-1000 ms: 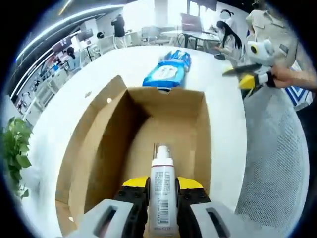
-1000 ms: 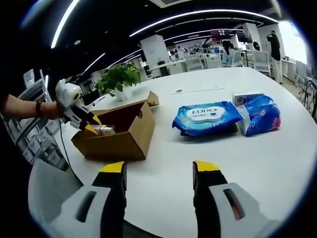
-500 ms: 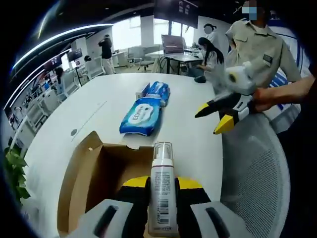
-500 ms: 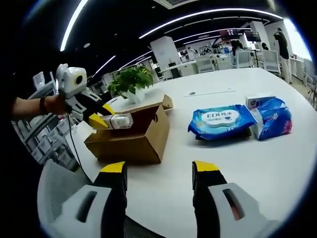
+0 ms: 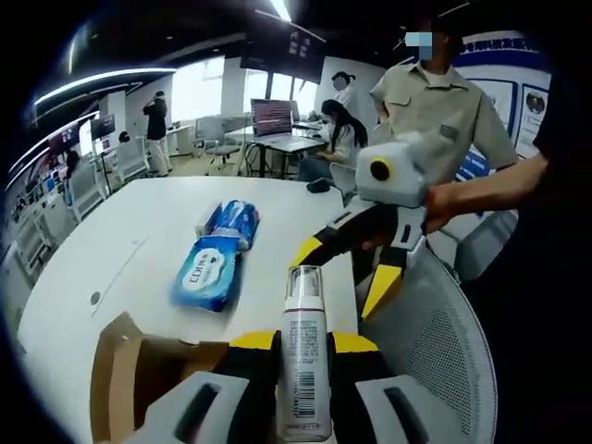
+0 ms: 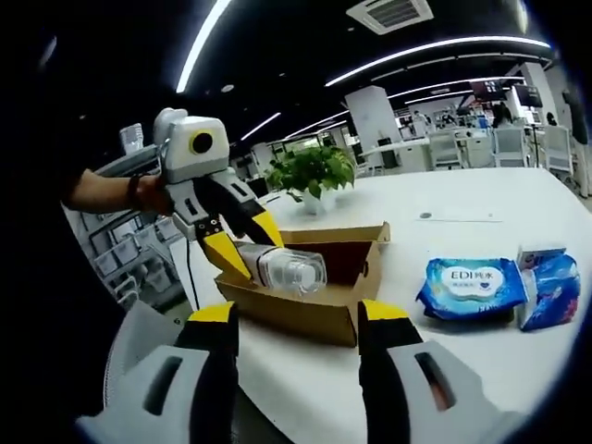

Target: Operate the shoe box by opening the lid, removing the specified soft item, and placing it in the target area until the item is outside and the box remains undamaged.

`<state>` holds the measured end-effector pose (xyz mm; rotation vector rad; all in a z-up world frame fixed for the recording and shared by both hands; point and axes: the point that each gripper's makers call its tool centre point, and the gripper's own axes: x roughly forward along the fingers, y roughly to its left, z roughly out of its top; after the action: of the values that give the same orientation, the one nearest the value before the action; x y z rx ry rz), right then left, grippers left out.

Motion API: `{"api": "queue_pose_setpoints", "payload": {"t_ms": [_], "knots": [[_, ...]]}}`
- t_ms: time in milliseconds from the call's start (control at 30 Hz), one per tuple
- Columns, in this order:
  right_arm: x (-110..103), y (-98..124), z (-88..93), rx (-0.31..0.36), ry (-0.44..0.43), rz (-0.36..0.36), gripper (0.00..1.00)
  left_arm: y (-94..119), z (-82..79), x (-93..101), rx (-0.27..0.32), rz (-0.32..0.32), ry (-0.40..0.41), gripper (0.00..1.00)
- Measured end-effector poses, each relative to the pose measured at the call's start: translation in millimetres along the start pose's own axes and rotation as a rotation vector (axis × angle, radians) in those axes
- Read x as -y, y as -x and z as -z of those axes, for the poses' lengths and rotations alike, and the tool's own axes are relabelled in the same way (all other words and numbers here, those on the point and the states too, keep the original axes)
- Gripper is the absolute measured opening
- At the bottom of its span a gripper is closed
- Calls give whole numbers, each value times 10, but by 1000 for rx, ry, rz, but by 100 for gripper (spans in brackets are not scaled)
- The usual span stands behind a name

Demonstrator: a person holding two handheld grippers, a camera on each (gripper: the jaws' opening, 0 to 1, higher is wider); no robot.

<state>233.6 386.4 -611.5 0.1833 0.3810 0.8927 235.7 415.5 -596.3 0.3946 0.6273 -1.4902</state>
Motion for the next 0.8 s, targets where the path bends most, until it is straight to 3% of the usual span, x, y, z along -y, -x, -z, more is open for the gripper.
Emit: {"api": "queue_pose_setpoints", "payload": {"t_ms": [167, 367, 633, 733, 800], "knots": [[-199, 47, -92, 32, -13, -109, 39, 18, -106, 197, 38, 104, -33, 20], [-429, 107, -180, 49, 5, -204, 33, 15, -107, 325, 13, 158, -80, 20], [-561, 158, -104, 6, 33, -266, 21, 36, -102, 522, -12, 266, -115, 20], [-681, 178, -57, -33, 51, -301, 18, 53, -46, 633, -34, 346, -92, 20], [-714, 180, -20, -65, 70, -303, 18, 31, -15, 627, -39, 349, -96, 20]]}}
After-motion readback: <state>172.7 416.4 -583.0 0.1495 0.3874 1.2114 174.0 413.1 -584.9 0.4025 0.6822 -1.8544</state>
